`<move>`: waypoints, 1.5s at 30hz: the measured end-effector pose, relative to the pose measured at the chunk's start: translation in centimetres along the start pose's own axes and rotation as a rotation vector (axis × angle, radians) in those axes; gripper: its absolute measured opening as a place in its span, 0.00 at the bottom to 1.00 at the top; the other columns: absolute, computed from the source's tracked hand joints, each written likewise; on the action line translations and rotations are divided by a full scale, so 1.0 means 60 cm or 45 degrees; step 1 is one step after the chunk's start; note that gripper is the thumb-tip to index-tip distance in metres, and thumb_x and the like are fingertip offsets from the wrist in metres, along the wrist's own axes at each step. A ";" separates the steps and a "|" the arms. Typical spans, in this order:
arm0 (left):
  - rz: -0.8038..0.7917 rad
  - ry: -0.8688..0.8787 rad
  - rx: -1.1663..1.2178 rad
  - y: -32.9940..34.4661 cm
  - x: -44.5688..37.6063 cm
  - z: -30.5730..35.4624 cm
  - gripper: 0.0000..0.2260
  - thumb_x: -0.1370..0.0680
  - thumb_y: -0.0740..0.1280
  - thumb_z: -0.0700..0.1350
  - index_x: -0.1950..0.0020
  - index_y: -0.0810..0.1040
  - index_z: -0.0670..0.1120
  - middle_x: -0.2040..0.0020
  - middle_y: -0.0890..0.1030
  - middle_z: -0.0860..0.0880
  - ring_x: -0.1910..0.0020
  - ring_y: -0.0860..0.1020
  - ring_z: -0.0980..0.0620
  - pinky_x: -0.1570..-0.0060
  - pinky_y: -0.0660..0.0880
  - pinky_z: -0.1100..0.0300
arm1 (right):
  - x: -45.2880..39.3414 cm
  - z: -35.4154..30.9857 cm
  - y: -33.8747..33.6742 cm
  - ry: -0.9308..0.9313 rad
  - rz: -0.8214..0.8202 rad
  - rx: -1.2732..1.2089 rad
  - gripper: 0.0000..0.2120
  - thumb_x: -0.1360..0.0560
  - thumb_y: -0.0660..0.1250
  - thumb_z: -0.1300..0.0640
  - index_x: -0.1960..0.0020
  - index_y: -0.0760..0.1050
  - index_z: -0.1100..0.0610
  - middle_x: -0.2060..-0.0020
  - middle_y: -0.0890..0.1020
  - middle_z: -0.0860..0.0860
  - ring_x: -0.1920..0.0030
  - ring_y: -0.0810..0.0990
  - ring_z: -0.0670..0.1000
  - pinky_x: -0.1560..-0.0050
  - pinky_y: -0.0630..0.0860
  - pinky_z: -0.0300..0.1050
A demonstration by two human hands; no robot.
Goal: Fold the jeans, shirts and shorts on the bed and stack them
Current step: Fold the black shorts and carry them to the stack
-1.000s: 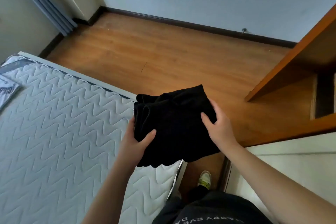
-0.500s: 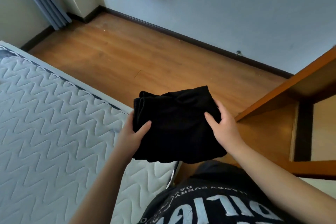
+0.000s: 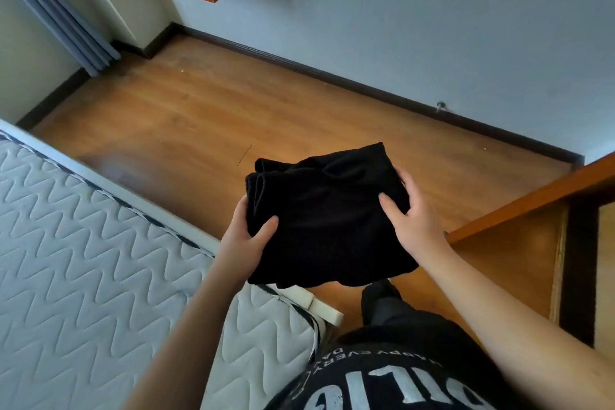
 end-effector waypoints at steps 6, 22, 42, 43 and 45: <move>0.068 -0.114 0.050 0.116 -0.115 0.072 0.26 0.28 0.70 0.61 0.32 0.67 0.68 0.41 0.79 0.63 0.43 0.80 0.60 0.44 0.80 0.50 | -0.164 0.025 -0.089 -0.001 -0.118 -0.005 0.28 0.24 0.66 0.44 0.26 0.61 0.41 0.39 0.69 0.25 0.42 0.68 0.24 0.46 0.68 0.22; 0.303 -0.119 0.264 0.194 -0.265 0.197 0.23 0.28 0.73 0.57 0.34 0.72 0.66 0.41 0.81 0.59 0.43 0.81 0.55 0.46 0.81 0.47 | -0.402 0.003 -0.174 0.048 -0.194 -0.119 0.22 0.24 0.66 0.41 0.36 0.61 0.24 0.38 0.73 0.32 0.40 0.73 0.33 0.42 0.76 0.38; 0.659 -0.124 0.546 -0.208 -0.384 0.126 0.24 0.28 0.72 0.60 0.34 0.70 0.67 0.43 0.80 0.62 0.45 0.81 0.58 0.49 0.81 0.55 | -0.597 -0.277 0.252 -0.214 -0.518 -0.004 0.24 0.22 0.67 0.49 0.27 0.65 0.41 0.33 0.72 0.39 0.33 0.71 0.43 0.30 0.70 0.50; 0.672 -0.122 0.539 -0.237 -0.389 0.125 0.24 0.28 0.72 0.60 0.34 0.71 0.67 0.43 0.80 0.62 0.46 0.81 0.58 0.51 0.81 0.57 | -0.605 -0.293 0.280 -0.235 -0.528 0.010 0.24 0.22 0.67 0.48 0.28 0.65 0.41 0.32 0.72 0.39 0.33 0.71 0.43 0.30 0.70 0.50; 0.694 -0.121 0.525 -0.287 -0.401 0.125 0.23 0.28 0.72 0.61 0.35 0.70 0.68 0.44 0.80 0.63 0.47 0.81 0.59 0.53 0.81 0.59 | -0.623 -0.320 0.329 -0.256 -0.547 0.016 0.24 0.22 0.67 0.47 0.29 0.65 0.38 0.33 0.72 0.38 0.33 0.71 0.42 0.30 0.70 0.51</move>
Point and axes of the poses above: each hand's wrist, its own x-axis away from the middle knuckle, its own y-axis out of the palm, z = x × y, the point moved 2 cm from there along -x, towards the middle knuckle
